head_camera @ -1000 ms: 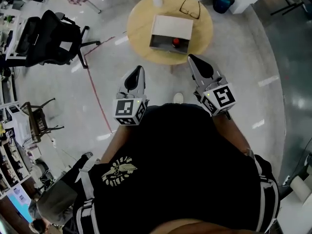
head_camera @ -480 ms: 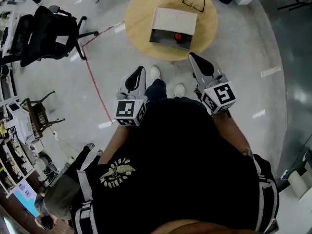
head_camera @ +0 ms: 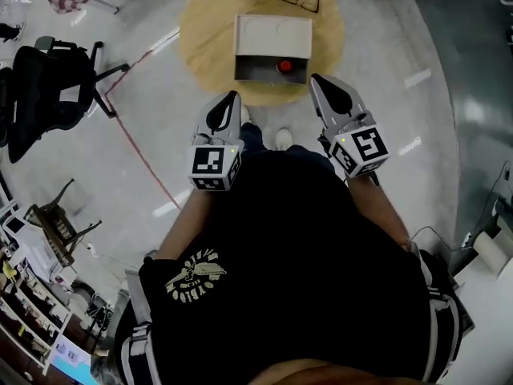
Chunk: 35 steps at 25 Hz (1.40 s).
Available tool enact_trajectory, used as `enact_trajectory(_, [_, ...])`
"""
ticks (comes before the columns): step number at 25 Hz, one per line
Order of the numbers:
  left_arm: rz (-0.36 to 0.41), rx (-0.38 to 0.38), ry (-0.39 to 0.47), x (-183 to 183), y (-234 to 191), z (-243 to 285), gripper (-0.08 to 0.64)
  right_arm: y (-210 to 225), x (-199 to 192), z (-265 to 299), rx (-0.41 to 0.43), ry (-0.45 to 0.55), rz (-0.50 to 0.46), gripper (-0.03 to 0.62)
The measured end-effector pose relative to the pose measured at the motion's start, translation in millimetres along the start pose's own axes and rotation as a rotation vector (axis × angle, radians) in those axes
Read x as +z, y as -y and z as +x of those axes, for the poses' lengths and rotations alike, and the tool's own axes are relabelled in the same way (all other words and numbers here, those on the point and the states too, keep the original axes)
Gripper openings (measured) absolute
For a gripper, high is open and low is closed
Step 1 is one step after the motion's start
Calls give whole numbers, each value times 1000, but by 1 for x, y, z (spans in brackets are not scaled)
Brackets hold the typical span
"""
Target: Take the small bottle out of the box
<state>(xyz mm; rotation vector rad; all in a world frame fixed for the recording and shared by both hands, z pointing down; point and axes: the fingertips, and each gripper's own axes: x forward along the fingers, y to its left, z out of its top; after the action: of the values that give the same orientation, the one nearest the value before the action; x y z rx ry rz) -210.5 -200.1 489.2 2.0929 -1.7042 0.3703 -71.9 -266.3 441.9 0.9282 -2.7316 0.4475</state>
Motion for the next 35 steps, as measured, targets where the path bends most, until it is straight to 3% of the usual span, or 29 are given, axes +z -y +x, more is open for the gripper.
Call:
enact_trajectory(7, [4,-148,13,24,-42,46,0,-13,9,50,-90,-44,-33,2])
enact_trajectory(15, [35,-287,-42,14,-32,96,0,8,-27,62,-182,-169,-68,2])
enact_trajectory(20, [25,-277,-103,0,-21,118,0,29,-59,60,-166,-233,-57,2])
enact_trajectory(25, [25,-249,-143,-17,-16,125,0,41,-97,81,-80,-285,-60,15])
enact_trajectory(30, [35,-209,-178,-33,-17,119,0,44,-140,97,-31,-391,-50,118])
enact_trajectory(35, [10,-140,-188,-38,-21,114,0,49,-159,102,-14,-453,-146,161])
